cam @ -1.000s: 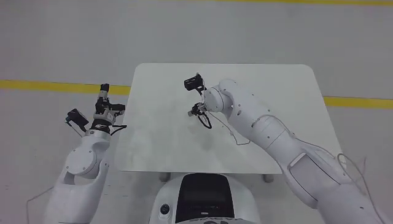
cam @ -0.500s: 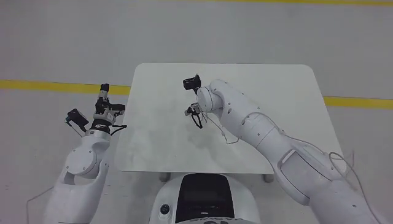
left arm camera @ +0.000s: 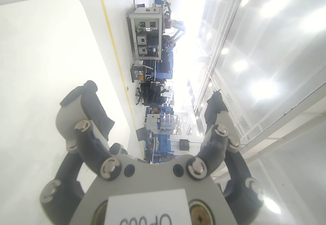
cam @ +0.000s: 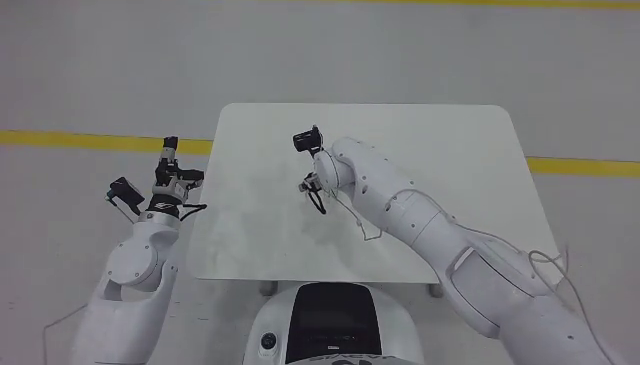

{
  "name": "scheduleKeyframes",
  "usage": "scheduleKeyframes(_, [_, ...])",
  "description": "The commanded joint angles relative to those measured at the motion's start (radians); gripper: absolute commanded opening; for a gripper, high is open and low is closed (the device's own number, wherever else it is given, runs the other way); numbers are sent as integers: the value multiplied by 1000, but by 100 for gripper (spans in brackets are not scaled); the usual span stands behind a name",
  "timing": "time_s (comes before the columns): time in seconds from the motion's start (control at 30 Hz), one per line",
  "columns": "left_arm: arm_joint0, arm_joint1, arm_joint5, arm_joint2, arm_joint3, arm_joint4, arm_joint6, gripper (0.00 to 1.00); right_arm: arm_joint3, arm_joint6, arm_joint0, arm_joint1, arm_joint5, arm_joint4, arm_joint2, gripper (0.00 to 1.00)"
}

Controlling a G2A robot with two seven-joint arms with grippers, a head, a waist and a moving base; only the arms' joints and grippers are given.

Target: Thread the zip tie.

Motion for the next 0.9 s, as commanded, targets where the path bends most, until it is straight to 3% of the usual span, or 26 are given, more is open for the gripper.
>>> scheduleKeyframes(0.0, [0, 0, 0, 0, 0, 0, 0, 100, 28, -4, 4, -16, 0, -4, 2, 100])
scheduleKeyframes(0.2, [0, 0, 0, 0, 0, 0, 0, 100, 126, -17, 21, -66, 0, -4, 7, 100])
scheduleKeyframes(0.87, [0, 0, 0, 0, 0, 0, 0, 100, 132, -41, 3, -65, -8, -12, 14, 100])
